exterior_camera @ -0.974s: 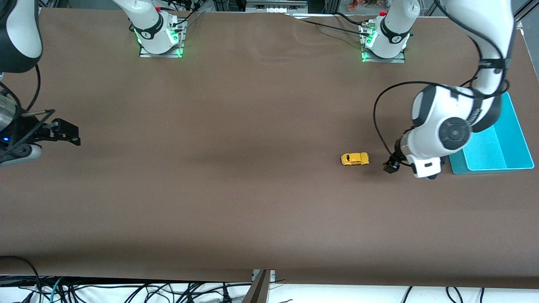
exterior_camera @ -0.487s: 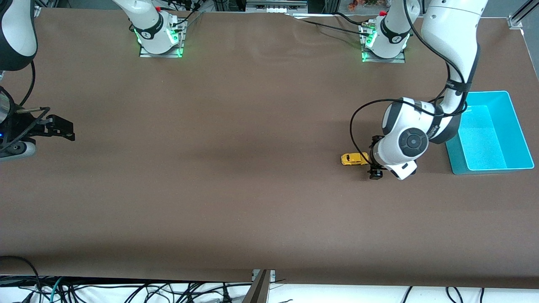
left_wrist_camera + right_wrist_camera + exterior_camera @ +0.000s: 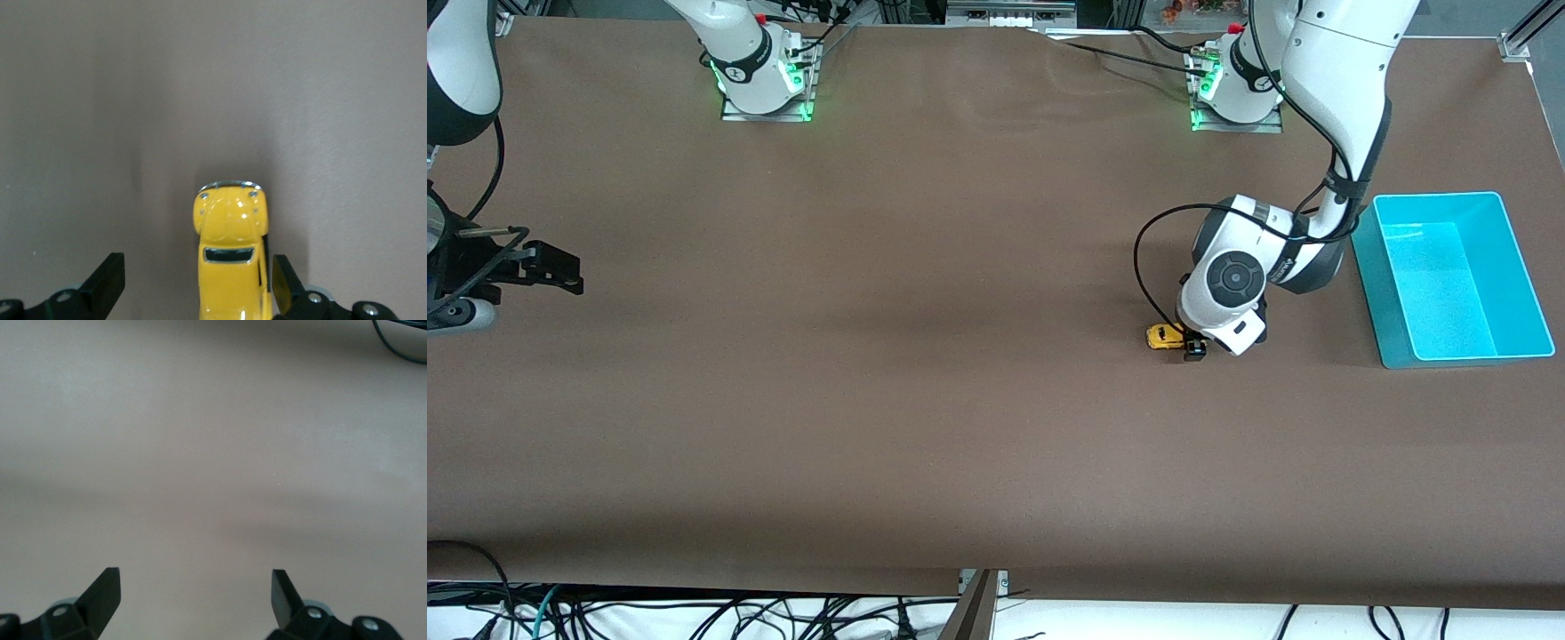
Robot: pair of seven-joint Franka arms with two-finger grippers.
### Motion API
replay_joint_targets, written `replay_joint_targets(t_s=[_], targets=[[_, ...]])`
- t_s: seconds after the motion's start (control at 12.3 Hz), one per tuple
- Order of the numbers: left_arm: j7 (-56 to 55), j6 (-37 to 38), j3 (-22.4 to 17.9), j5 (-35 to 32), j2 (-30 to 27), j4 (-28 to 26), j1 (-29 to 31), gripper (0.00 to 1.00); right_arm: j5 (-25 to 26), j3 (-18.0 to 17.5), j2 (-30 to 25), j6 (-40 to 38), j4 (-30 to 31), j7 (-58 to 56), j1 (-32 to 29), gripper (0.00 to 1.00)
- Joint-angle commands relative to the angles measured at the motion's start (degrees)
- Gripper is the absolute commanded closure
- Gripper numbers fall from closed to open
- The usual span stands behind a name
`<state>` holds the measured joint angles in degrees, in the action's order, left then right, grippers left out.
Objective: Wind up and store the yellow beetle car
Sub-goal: 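Lower the left gripper and close it on the yellow car, then lift the yellow car with the left gripper and carry it into the cyan bin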
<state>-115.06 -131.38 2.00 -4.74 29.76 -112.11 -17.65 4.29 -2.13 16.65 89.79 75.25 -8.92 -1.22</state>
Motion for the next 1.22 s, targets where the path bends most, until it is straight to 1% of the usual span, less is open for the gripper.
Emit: replay_joint_targets(t_s=[0.0,0.08,0.16,0.24,0.49,0.57,0.65,0.73,0.81,0.97,1.06,1.14], targets=[[-3.1,-1.6,-0.7,-1.6,-0.8,-1.2,-1.2,0.06,0.5,0.0,-1.0,-0.8,0.6,0.9,0.3,0.00],[-3.1,-2.3,-0.7,-1.6,-0.8,-1.2,-1.2,0.10,0.5,0.0,-0.8,-0.8,0.6,0.7,0.3,0.00],[-3.1,-2.6,-0.8,-1.6,-0.4,-1.2,-1.1,0.16,0.4,0.0,-0.7,-0.8,0.6,0.7,0.2,0.00],[-3.2,-3.0,-0.8,-1.8,-0.1,-1.2,-1.1,0.24,0.5,0.0,-0.7,-0.6,0.6,0.6,0.2,0.00],[-3.6,-3.6,-1.0,-1.8,0.4,-1.1,-1.1,0.53,0.5,0.0,0.0,0.3,0.6,0.7,0.0,0.00],[-3.6,-3.6,-1.0,-1.8,0.4,-1.0,-1.0,0.65,0.7,0.1,0.2,0.5,0.5,0.7,-0.1,0.00],[-3.6,-3.5,-1.1,-1.8,0.4,-0.9,-0.9,0.80,0.5,0.1,0.2,0.6,0.5,0.7,-0.2,0.00],[-3.6,-3.5,-1.1,-1.7,0.2,-0.7,-0.6,0.98,0.9,0.1,0.2,0.6,0.5,0.7,-0.1,0.00],[-4.3,-3.4,-1.6,-1.7,-0.1,-0.2,-0.5,1.00,1.0,0.0,0.2,0.6,0.5,0.7,0.3,0.00],[-4.4,-2.4,-2.8,-1.7,-1.0,1.4,-0.4,1.00,1.0,-0.2,0.2,0.6,0.6,0.9,0.5,0.00],[-4.1,-1.0,-4.2,-1.7,-2.6,2.2,0.2,1.00,1.0,-0.2,0.3,0.6,0.6,1.3,0.4,0.00],[-3.2,2.1,-5.0,-1.7,-4.6,2.9,1.0,1.00,1.0,-0.2,0.2,0.5,0.6,1.4,0.4,0.00]])
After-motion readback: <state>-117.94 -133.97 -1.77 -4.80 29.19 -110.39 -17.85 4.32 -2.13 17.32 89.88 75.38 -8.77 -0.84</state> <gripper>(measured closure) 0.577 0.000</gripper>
